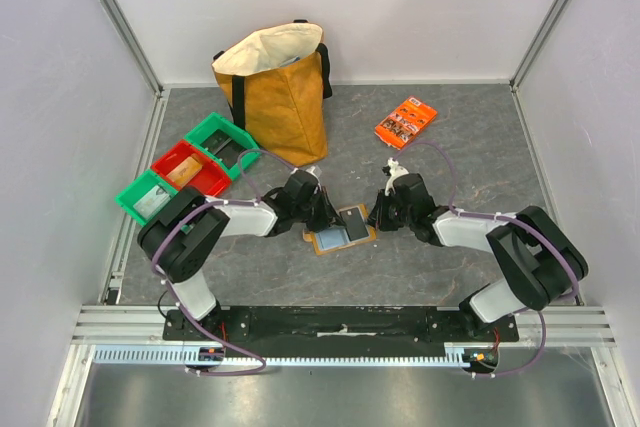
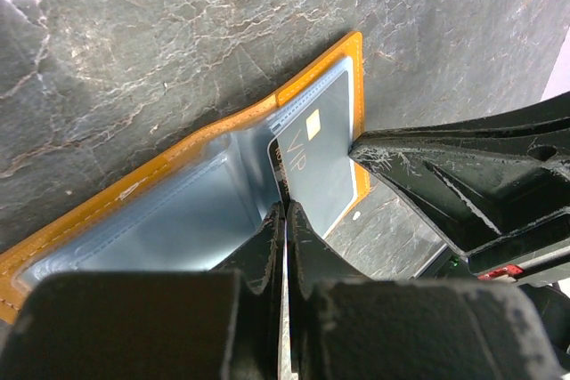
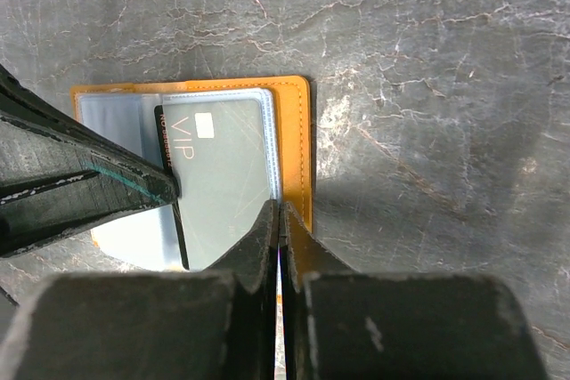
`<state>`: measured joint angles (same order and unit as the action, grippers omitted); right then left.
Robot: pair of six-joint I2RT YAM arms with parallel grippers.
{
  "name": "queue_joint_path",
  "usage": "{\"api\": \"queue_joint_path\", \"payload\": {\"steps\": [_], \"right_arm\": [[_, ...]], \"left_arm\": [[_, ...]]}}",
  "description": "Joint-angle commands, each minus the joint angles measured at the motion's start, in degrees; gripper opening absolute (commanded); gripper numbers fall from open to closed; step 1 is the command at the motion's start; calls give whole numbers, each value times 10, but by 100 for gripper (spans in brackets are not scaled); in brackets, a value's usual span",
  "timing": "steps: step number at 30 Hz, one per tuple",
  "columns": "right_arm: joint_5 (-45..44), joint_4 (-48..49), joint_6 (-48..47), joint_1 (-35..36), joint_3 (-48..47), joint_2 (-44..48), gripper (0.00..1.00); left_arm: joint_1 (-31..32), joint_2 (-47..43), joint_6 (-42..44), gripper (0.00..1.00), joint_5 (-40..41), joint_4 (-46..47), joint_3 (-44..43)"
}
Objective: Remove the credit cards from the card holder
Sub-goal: Remove the credit card from the card holder.
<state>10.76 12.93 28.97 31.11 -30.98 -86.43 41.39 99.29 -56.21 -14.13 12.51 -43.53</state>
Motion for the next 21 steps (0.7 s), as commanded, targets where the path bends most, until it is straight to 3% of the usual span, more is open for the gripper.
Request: {"api": "queue_joint_path", "payload": {"steps": [1, 16, 21], "right_arm": [[-14, -62, -7, -1, 0, -32, 0], [-36, -82, -5, -3, -9, -48, 0], [6, -54, -9, -2, -4, -15, 2]], "left_arm": [[-2, -28, -14, 2, -11, 7, 13], [-7, -56, 2, 2, -14, -26, 33], [-7, -52, 9, 2, -13, -28, 32]]}}
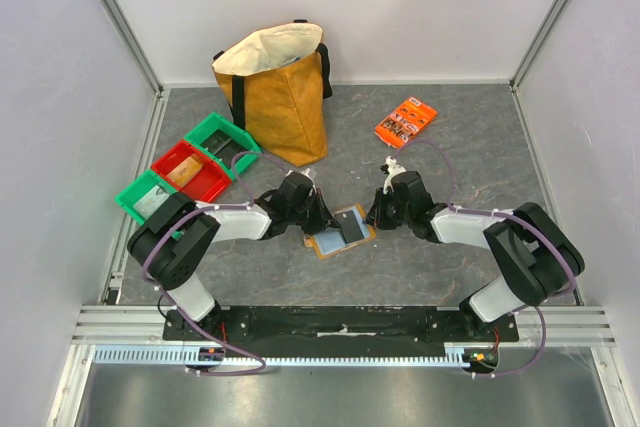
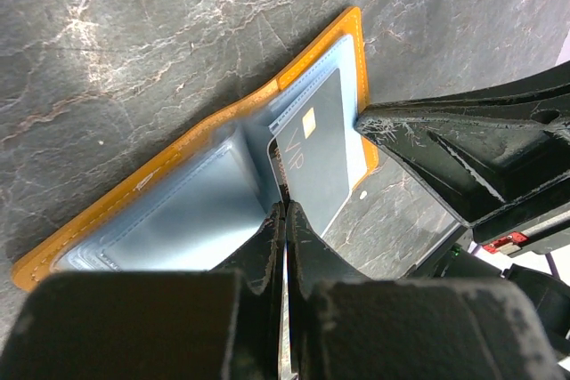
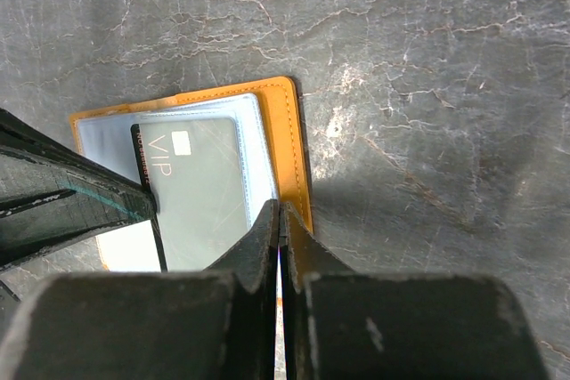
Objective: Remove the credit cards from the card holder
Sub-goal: Remove the credit card from the card holder.
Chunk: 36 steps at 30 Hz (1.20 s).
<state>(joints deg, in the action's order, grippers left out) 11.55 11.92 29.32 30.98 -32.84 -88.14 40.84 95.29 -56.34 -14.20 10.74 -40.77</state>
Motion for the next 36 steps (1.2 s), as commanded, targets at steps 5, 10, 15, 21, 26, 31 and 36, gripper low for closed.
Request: {"api": "queue_joint_path", "payload": {"steps": [5, 10, 15, 21, 26, 31, 36], "right_arm": [[36, -22, -28, 0, 5, 60, 7], [81, 1, -37, 0, -8, 73, 8], [93, 15, -23, 0, -18, 39, 8], [84, 46, 4, -4, 0, -10, 4], [66, 33, 16, -13, 15, -34, 1], [50, 0, 28, -22, 28, -57, 0], [56, -9, 38, -36, 43, -79, 0]], "left_arm": [[-1, -2, 22, 2, -12, -18, -11], [-1, 7, 25, 2, -12, -18, -19], [-1, 12, 25, 2, -16, -17, -24], [-1, 11, 25, 2, -15, -17, -25], [-1, 10, 25, 2, -14, -17, -21], [-1, 7, 20, 2, -14, -18, -13], [-3, -9, 13, 4, -3, -19, 3]]}}
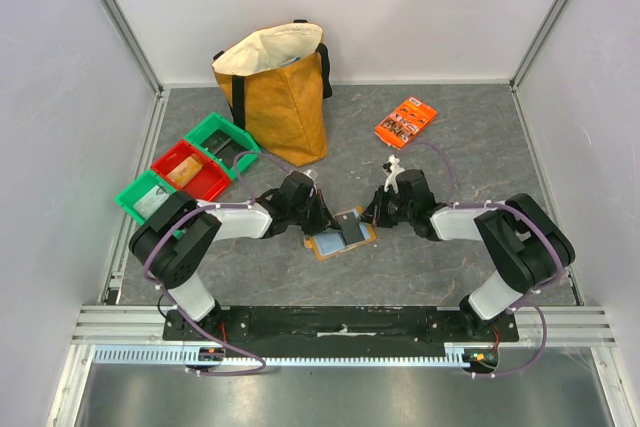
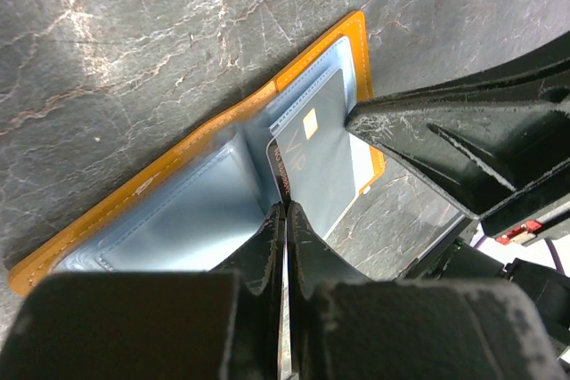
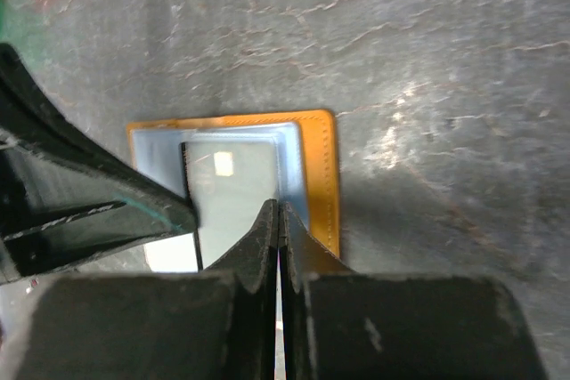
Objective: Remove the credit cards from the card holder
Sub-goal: Remove the credit card from the card holder.
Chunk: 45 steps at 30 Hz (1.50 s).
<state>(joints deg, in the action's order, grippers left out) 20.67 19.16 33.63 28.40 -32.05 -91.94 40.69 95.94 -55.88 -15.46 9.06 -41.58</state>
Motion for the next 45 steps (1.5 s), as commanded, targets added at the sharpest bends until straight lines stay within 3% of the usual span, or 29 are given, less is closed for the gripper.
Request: {"api": "queue_joint_path", "payload": {"steps": [1, 17, 19, 25, 36, 45], "right_arm": [[-36, -84, -6, -11, 35, -45, 0], [-19, -77, -17, -17, 36, -29, 0], [-11, -69, -16, -18, 37, -17, 2], [63, -6, -34, -17, 45, 41, 20], [111, 50, -27, -18, 44, 38, 22], [97, 50, -17, -19, 42, -5, 28]], "left_arm": [[-3, -19, 8, 4, 10, -2, 12], [-9, -37, -4, 2, 9, -3, 32], [-10, -37, -4, 2, 8, -2, 36], [-11, -35, -2, 2, -15, 31, 44], [-11, -42, -7, 2, -26, 70, 59], [-11, -39, -17, 2, -27, 80, 67]]}}
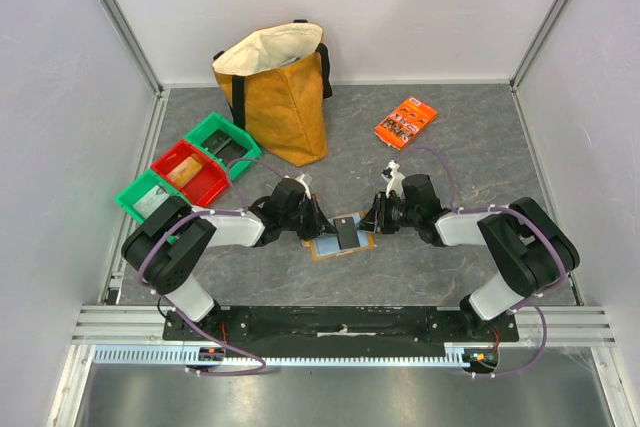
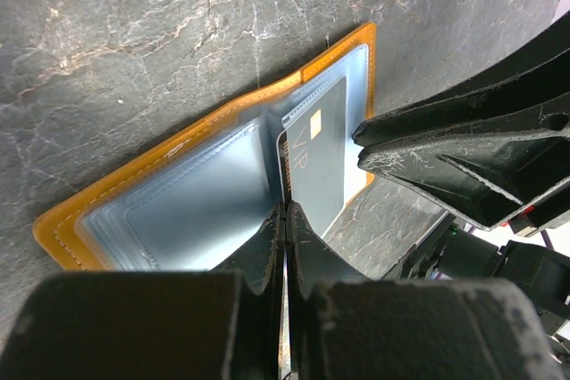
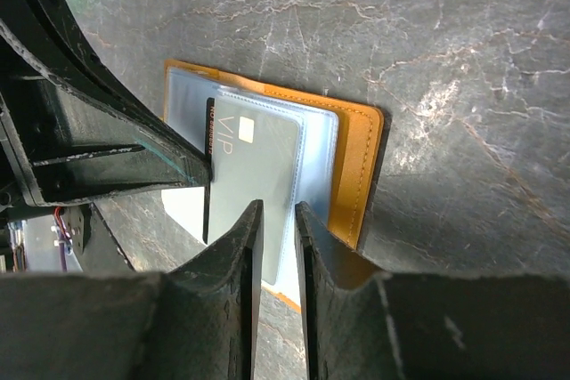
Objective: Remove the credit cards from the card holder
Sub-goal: Remove the credit card from the card holder.
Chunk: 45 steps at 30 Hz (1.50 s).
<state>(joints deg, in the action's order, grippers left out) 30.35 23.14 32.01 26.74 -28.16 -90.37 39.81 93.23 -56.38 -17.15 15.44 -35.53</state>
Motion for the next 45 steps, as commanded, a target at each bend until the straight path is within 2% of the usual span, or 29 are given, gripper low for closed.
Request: {"api": "queue_joint_path", "payload": {"steps": [1, 13, 19, 24, 29, 38, 45], "right_arm": [[3, 12, -1, -3, 4, -26, 28], [48, 34, 8, -3, 2, -57, 24], [35, 12, -5, -1, -3, -54, 20], [-44, -93, -66, 5, -30, -28, 12], [-128, -188, -113, 37, -65, -13, 10], [-288, -310, -131, 123, -123, -36, 5], [-334, -355, -114, 135, -136, -53, 0]], "left_arm": [[-4, -11, -14, 2, -11, 18, 7], [-4, -9, -24, 2, -6, 28, 20], [-4, -9, -29, 2, -6, 35, 21], [-4, -17, -28, 2, -3, 29, 22], [-4, -15, -24, 2, -2, 22, 16], [-4, -20, -26, 2, 3, 19, 18], [-6, -38, -47, 2, 15, 25, 42]]}}
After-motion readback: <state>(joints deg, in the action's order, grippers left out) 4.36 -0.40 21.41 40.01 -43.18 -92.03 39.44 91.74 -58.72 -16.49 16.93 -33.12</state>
